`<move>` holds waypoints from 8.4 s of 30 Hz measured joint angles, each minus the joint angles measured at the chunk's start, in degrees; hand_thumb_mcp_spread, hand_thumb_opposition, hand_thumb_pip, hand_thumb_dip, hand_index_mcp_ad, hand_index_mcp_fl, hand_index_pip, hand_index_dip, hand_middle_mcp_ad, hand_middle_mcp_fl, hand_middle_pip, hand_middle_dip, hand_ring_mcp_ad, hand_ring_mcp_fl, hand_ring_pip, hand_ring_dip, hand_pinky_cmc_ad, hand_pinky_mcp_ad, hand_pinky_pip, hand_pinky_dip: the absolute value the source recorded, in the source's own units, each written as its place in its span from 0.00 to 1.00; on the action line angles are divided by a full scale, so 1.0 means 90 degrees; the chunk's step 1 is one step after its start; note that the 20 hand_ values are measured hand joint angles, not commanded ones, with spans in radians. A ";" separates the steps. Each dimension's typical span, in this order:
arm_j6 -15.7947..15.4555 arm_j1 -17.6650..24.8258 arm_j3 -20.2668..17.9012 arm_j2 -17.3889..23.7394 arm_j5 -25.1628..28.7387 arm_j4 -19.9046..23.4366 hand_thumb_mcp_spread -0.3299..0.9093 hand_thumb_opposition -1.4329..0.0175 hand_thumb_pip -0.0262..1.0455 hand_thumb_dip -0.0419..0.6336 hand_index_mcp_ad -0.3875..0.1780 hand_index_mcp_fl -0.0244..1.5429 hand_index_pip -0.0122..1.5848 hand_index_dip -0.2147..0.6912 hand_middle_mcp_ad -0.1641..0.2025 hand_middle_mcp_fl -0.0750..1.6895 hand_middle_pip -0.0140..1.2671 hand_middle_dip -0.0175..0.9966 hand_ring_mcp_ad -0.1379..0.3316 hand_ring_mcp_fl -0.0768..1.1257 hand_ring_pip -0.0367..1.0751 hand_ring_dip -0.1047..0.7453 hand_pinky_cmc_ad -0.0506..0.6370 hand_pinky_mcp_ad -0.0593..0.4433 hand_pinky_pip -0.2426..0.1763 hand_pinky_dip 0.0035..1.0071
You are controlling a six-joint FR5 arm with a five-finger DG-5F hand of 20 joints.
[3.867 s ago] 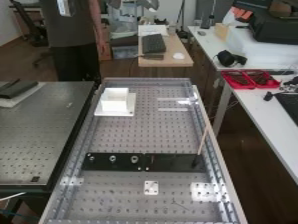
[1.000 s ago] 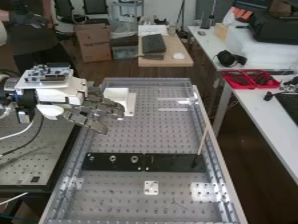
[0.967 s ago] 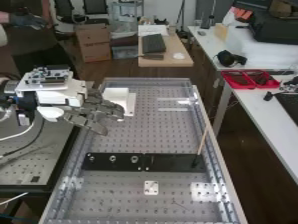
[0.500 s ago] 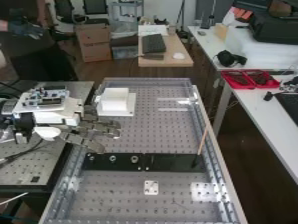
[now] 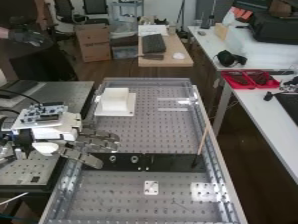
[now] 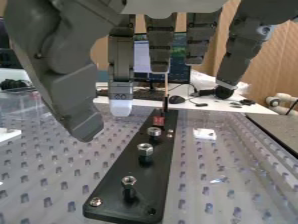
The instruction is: Grab the smaller nut and place it in the white container
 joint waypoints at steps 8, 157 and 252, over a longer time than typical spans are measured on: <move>-0.0162 -0.0048 0.0063 -0.0220 -0.0044 0.0076 0.57 0.41 0.69 0.38 0.48 0.02 0.98 0.32 0.64 0.08 0.11 0.23 0.62 0.06 0.16 0.23 0.65 0.74 0.34 0.54; -0.0874 -0.0235 0.0757 -0.1251 -0.0863 -0.0079 0.65 0.40 0.66 0.42 0.32 0.10 0.98 0.38 0.63 0.11 0.11 0.23 0.51 0.06 0.11 0.27 0.55 0.64 0.48 0.27; 0.0174 0.0279 -0.0442 -0.0635 0.0842 0.1271 0.62 0.40 0.72 0.44 0.34 0.02 0.98 0.29 0.64 0.08 0.11 0.23 0.48 0.06 0.13 0.27 0.56 0.65 0.47 0.42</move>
